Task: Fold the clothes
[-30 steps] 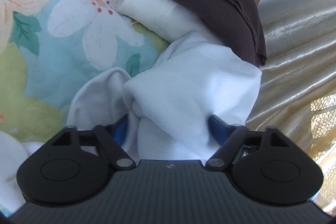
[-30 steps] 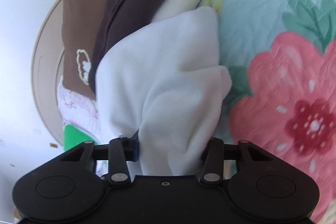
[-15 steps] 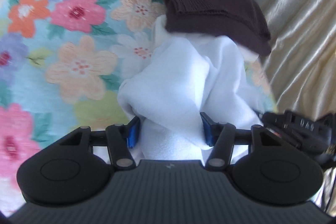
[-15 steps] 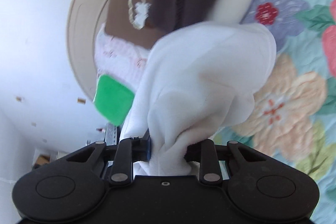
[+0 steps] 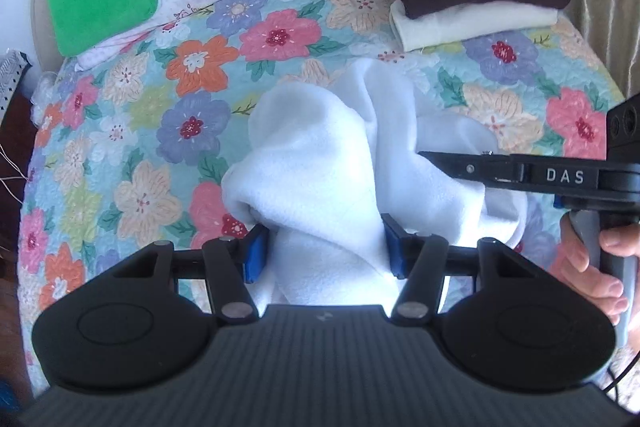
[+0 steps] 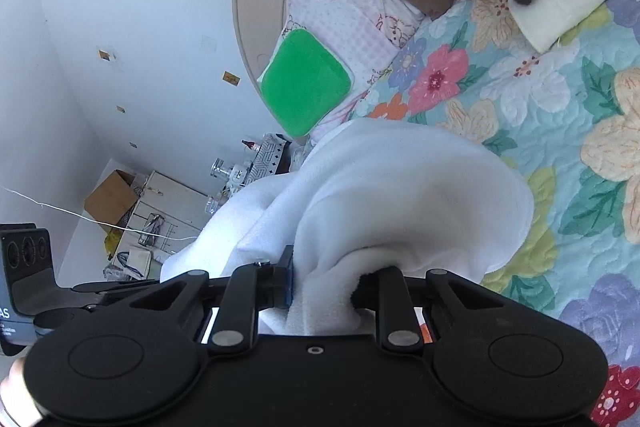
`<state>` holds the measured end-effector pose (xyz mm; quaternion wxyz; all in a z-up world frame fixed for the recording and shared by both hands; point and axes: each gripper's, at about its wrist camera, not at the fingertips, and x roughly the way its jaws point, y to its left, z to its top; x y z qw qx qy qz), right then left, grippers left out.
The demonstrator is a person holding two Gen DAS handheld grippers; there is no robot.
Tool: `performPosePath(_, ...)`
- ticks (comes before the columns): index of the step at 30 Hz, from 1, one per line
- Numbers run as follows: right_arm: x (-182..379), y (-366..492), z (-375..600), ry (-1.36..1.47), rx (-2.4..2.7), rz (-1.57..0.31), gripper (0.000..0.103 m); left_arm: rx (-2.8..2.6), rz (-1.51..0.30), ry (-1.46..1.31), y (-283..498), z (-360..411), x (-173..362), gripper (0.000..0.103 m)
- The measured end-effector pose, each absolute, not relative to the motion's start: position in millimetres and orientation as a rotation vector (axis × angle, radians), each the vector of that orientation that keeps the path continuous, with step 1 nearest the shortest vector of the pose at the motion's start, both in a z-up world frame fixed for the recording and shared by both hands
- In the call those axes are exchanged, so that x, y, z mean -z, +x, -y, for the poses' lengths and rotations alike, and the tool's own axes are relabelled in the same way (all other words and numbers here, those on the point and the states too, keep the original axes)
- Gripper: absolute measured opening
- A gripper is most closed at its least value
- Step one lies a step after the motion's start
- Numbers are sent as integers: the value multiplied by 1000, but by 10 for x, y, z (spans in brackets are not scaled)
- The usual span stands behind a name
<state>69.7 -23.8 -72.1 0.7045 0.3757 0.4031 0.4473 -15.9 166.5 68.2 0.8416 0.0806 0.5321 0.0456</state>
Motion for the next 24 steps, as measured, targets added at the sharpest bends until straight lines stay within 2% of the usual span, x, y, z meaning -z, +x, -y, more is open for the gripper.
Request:
performPosePath(7, 727, 514, 165, 637, -1009, -925, 25, -89, -1161, 313, -334, -1469, -451, 54)
performPosePath(15, 629, 242, 40, 476, -1045, -981, 25, -85, -994, 128, -1060, -1793, -118, 53)
performPosePath(17, 607, 178, -12, 432, -1055, -985, 23, -95, -1000, 106, -1159, -1918, 40, 50)
performPosePath(18, 605, 159, -29, 418, -1059, -987, 16, -109, -1015, 109, -1187, -1959, 124, 49)
performPosePath(21, 557, 165, 11, 436, -1054, -983, 15, -89, -1018, 149, -1281, -2010, 337, 45)
performPosePath(24, 554, 156, -121, 327, -1004, -969, 14, -55, -975, 188, -1353, -2042, 395, 44)
